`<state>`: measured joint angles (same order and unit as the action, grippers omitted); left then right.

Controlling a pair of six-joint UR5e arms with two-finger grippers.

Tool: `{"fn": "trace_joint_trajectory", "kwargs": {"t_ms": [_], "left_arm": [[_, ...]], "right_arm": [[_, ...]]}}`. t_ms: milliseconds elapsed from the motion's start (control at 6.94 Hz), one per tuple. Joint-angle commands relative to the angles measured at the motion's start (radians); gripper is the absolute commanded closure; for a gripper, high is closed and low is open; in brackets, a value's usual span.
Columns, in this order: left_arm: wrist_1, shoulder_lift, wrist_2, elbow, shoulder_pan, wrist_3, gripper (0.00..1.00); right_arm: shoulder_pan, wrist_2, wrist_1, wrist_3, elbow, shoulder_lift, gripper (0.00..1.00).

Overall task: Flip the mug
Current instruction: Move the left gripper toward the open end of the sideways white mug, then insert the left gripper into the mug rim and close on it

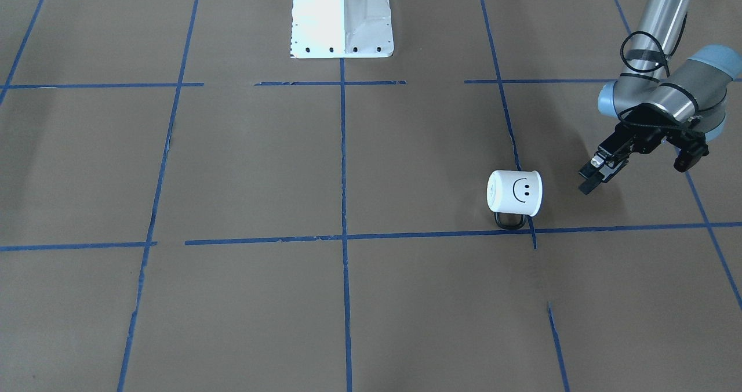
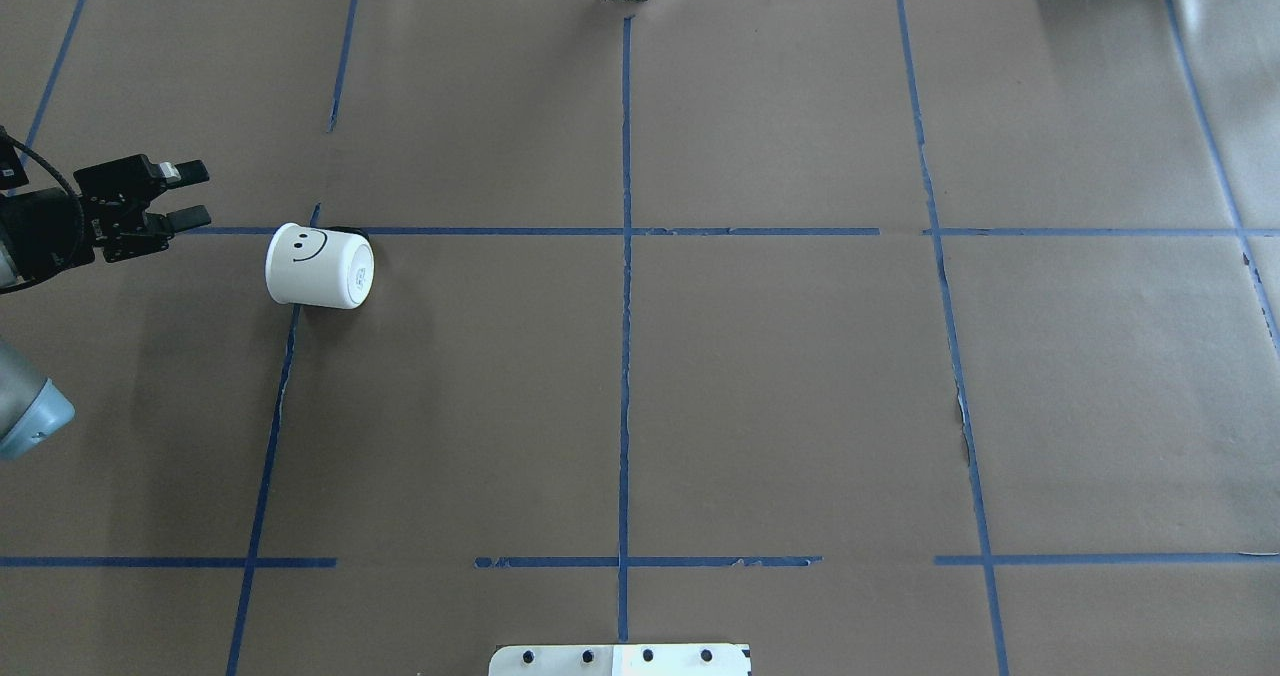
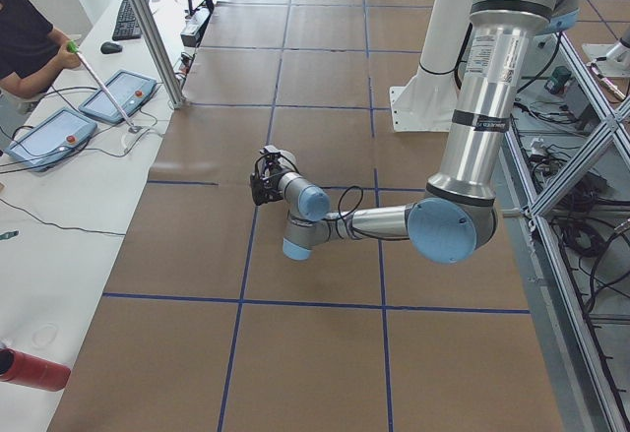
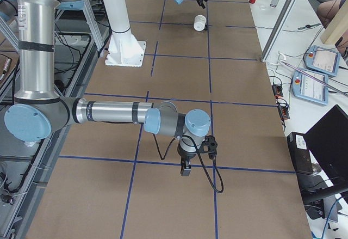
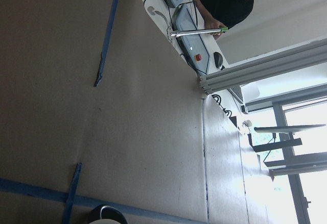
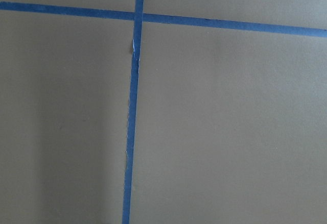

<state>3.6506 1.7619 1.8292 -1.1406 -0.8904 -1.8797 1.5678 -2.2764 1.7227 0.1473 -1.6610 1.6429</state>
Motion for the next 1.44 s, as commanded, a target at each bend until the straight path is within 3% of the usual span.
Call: {"fn": "trace_joint_trajectory", "kwargs": {"t_ms": [0,144,1296], "left_arm": [[0.069,0.004,-0.022,0.042,0.030,-0.068,0.00],[0.069,0.017,-0.022,0.086,0.069,-0.015,0.00],[0.063,0.093,0.071,0.148,0.096,0.079,0.09]], "right_arm": [[0.000,0.000,0.000,0.000,0.000,0.000,0.00],[0.000,0.000,0.000,0.000,0.000,0.000,0.00],[0.000,0.000,0.000,0.000,0.000,0.000,0.00]]}}
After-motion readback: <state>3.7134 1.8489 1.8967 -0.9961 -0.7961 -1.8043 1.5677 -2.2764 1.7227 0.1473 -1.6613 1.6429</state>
